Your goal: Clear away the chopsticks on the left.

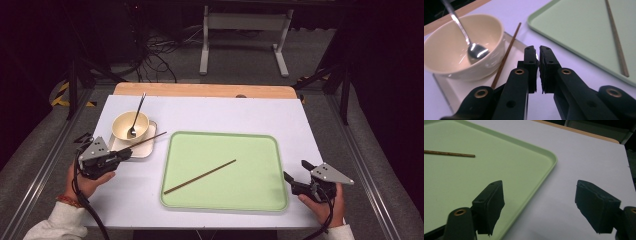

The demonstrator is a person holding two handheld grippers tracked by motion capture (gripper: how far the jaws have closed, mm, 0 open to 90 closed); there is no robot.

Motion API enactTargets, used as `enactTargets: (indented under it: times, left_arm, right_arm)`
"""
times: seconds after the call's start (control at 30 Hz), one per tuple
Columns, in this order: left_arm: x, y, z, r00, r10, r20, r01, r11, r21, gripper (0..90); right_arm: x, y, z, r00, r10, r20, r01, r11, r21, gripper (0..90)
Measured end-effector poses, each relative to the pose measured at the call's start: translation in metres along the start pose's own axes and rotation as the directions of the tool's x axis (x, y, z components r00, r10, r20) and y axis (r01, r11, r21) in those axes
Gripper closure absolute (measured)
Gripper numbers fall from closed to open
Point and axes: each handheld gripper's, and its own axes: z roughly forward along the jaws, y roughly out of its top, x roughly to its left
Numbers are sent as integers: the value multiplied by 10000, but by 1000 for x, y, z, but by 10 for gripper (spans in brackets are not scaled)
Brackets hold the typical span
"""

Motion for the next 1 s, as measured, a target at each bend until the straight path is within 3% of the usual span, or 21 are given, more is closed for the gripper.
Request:
enactTargets:
  times: [0.13,0.2,0.3,0.43,0.47,0.7,0.83,1.0]
  left_arm:
    - [15,-7,1,9996,-161,-242,165,9997,175,828]
    - [25,-11,6,9988,-193,-449,216,9984,516,813]
    - [33,-15,13,9992,-301,-257,318,9973,656,804]
    - [40,-18,26,9988,-394,-297,427,9917,1209,768]
    - [42,-18,30,9986,-240,-471,311,9872,1566,752]
    - [50,-21,40,9974,-415,-591,527,9775,2041,691]
    - [51,-23,43,9984,-517,-244,558,9737,2208,745]
    - [47,-19,42,9986,-430,305,357,9770,2101,827]
  right_arm:
    - [0,-1,0,10000,10,1,-10,10000,47,236]
    - [0,-2,-1,10000,-6,20,6,10000,77,236]
    - [0,-3,-1,10000,4,40,-4,10000,87,236]
    - [-1,-4,-2,10000,41,67,-42,9999,130,236]
    - [-1,-4,-2,9999,77,74,-78,9999,145,237]
    - [-2,-6,-4,9998,110,139,-113,9997,223,236]
    - [-1,-7,-5,9998,94,147,-98,9996,261,236]
    - [-2,-7,-5,9998,107,174,-111,9997,240,237]
